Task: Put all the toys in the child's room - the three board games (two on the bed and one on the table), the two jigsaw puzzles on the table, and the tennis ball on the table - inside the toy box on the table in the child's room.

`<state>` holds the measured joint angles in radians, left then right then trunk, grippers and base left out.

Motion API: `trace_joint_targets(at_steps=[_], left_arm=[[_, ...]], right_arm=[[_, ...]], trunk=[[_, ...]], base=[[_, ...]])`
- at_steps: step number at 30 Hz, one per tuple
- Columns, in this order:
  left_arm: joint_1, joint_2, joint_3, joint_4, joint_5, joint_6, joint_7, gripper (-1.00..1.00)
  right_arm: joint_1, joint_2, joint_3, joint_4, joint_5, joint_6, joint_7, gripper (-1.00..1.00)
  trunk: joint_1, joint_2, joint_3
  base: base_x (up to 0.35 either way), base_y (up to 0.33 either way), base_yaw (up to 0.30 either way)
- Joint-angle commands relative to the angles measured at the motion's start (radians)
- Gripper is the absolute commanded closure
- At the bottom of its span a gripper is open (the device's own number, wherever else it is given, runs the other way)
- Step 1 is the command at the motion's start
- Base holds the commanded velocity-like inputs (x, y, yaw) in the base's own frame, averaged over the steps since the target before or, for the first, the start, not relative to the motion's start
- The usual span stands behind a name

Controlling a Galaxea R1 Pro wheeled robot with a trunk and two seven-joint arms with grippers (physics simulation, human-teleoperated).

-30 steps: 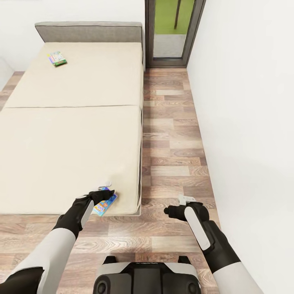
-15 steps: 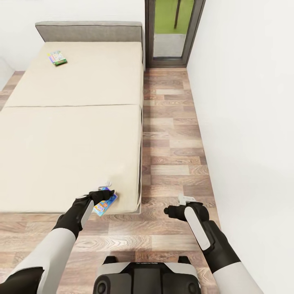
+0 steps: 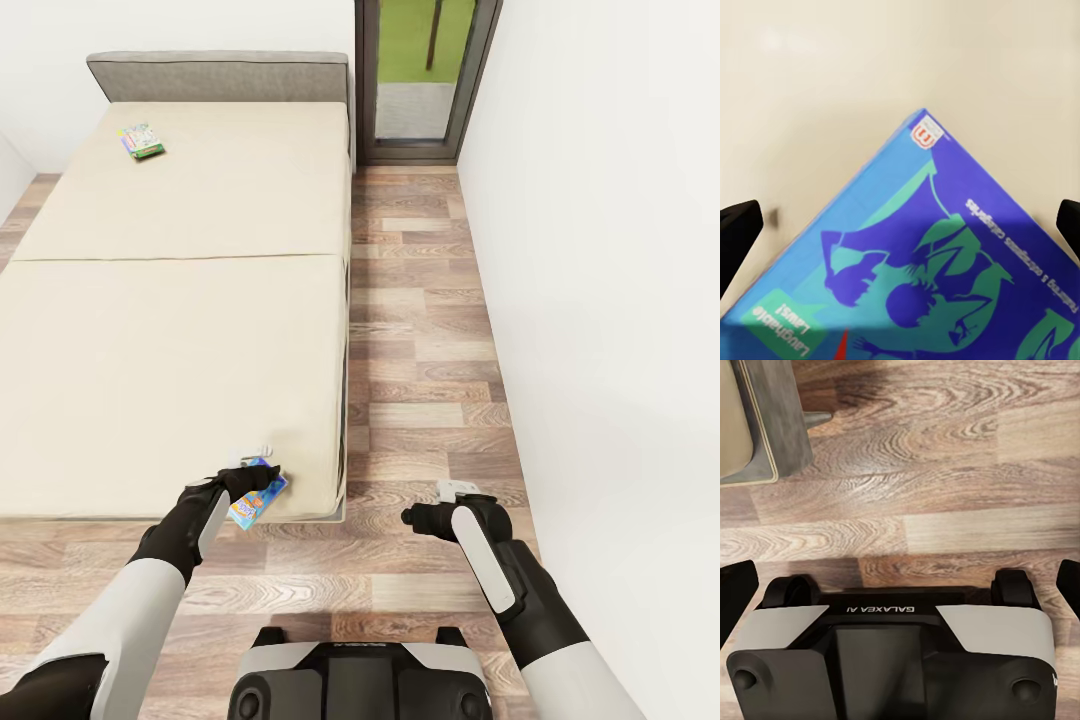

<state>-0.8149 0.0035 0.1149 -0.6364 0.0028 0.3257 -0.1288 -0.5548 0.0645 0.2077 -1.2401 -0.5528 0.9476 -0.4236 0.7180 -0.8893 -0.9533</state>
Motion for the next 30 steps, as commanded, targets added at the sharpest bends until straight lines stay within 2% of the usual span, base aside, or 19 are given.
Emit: trace_joint_targets(at_steps=[1,15,30], left_arm=[[0.000,0.000,0.005,0.000,0.002,0.010,-0.005,-1.00],[0.000,0.000,0.005,0.000,0.002,0.010,-0.005,-1.00],[0.000,0.000,0.006,0.000,0.002,0.010,-0.005,-1.00]], right_arm=[[0.000,0.000,0.001,-0.001,-0.010,0.002,-0.010,-1.00],[0.000,0.000,0.001,-0.001,-0.010,0.002,-0.010,-1.00],[0.000,0.000,0.001,-0.001,-0.010,0.002,-0.010,-1.00]], trunk=[[0.000,-0.001,-0.001],[0.000,-0.001,-0.001],[0.000,-0.001,-0.001]], base=[[-0.001,0.000,0.000],[-0.086,0.000,0.000],[-0.007,0.000,0.000]])
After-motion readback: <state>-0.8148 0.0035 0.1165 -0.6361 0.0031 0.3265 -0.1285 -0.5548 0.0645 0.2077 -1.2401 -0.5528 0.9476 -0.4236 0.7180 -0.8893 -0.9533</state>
